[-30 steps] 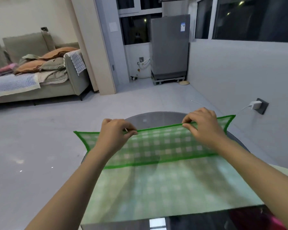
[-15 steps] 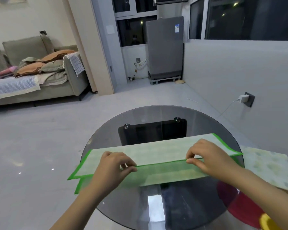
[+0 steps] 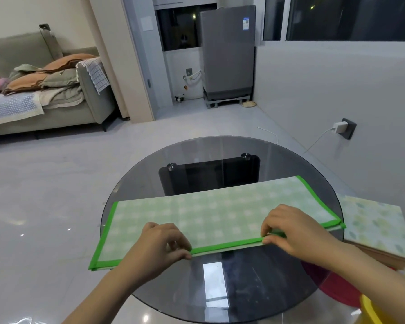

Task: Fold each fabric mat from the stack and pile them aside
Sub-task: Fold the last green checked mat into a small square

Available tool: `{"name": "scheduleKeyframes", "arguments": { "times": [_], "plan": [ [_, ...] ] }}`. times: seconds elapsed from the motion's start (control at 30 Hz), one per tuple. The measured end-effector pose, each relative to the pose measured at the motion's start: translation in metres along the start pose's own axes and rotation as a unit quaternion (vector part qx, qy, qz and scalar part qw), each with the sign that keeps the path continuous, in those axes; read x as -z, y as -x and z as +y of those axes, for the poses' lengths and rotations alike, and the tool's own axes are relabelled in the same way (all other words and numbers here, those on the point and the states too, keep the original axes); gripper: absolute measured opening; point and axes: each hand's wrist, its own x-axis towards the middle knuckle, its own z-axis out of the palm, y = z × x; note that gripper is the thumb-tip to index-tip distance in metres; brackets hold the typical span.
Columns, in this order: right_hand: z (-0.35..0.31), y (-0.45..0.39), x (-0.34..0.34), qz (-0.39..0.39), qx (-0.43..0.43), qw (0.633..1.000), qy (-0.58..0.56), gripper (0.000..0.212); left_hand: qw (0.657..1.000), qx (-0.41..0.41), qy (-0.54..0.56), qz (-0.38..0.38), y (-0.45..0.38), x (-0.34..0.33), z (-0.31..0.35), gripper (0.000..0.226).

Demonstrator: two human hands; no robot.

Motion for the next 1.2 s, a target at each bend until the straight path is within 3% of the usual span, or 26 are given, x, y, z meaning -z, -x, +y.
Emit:
{"name": "scheduleKeyframes", "arguments": {
  "times": [0.1, 0.23, 0.37, 0.53, 0.67, 1.2],
  "plan": [
    [-0.002, -0.008, 0.005, -0.020, 0.002, 1.000, 0.000, 0.019, 1.000, -0.002, 0.013, 0.000, -0.011, 0.004, 0.003, 0.017],
    [-0.012, -0.032, 0.006, -0.017, -0.007, 1.000, -0.002, 0.021, 0.997, 0.009, 0.049, 0.061, -0.036, 0.002, 0.010, 0.036],
    [-0.018, -0.060, -0.004, 0.004, -0.045, 0.999, -0.007, 0.029, 0.993, 0.037, 0.018, 0.113, -0.065, -0.007, 0.018, 0.021],
    [-0.030, -0.093, -0.022, -0.032, -0.087, 0.996, 0.007, 0.049, 0.993, 0.099, -0.071, 0.007, -0.096, -0.028, 0.028, 0.051],
    [-0.032, -0.101, -0.039, -0.075, -0.101, 0.992, 0.024, 0.054, 0.990, 0.102, -0.084, -0.050, -0.101, -0.045, 0.028, 0.055],
    [0.069, -0.057, -0.010, -0.085, -0.273, 0.954, 0.092, 0.056, 0.989, 0.091, -0.119, -0.021, -0.100, -0.055, 0.018, 0.054]
  ]
}}
